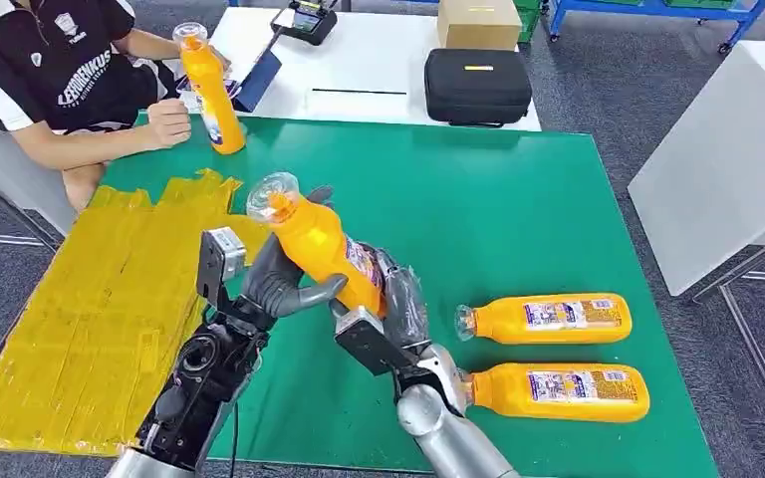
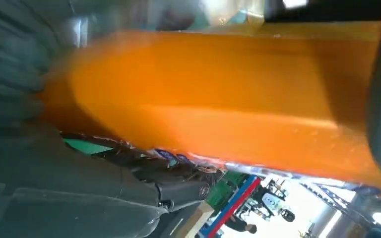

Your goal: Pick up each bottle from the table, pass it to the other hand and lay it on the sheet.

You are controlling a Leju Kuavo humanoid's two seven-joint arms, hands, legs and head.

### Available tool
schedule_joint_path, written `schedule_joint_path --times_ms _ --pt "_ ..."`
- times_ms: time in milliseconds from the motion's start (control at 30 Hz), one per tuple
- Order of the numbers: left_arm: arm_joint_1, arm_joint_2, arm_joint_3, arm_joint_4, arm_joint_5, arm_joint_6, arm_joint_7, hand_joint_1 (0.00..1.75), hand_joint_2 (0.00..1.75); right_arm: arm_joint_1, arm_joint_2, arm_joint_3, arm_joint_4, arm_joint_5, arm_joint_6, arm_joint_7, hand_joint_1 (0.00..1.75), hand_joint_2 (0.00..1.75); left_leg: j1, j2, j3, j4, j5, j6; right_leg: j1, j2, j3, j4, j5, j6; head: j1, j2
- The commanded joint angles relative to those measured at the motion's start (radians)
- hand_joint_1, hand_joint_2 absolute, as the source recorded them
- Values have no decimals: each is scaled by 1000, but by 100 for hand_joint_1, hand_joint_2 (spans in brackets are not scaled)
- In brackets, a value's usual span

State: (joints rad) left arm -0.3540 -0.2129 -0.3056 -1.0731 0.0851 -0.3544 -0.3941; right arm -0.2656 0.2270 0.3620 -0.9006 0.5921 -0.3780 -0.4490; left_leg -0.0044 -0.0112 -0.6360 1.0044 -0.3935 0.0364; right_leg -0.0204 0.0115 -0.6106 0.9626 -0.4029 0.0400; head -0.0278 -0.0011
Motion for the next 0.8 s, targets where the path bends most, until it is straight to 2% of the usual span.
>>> schedule_joint_path --times_ms 33,267,300,333,367,600,800 --pt "-73 9 -41 107 16 -7 9 0 175 -56 5 42 134 4 -2 8 175 175 1 0 5 0 -2 -2 1 -1 5 -1 -2 -2 0 0" --pt "-89 9 -48 155 19 14 7 0 175 -44 11 60 120 30 -17 4 175 175 1 0 3 0 -1 -2 1 -1 3 0 -1 -1 0 0" --pt "-93 6 -44 169 22 20 5 14 175 -43 13 61 119 31 -18 5 173 175 1 0 3 0 -1 -2 1 -1 3 0 -1 -1 0 0" --pt "-93 3 -40 175 24 24 0 145 175 -43 14 60 116 31 -19 6 175 175 1 0 6 0 -3 -2 1 -1 6 0 -3 -2 0 0" --pt "-92 3 -40 176 24 24 -2 175 175 -43 14 60 116 30 -19 6 175 175 1 0 4 0 -2 -2 1 -1 4 0 -2 -2 0 0" --pt "-72 7 -35 158 22 38 -8 175 175 -38 12 59 118 25 -20 7 173 175 1 0 3 0 -1 -2 1 -1 3 0 -1 -2 0 0" --pt "-32 4 -44 166 9 35 -44 175 175 14 0 49 107 11 -48 -21 175 175 1 0 5 -1 -2 -2 1 -1 5 -1 -2 -1 0 0"
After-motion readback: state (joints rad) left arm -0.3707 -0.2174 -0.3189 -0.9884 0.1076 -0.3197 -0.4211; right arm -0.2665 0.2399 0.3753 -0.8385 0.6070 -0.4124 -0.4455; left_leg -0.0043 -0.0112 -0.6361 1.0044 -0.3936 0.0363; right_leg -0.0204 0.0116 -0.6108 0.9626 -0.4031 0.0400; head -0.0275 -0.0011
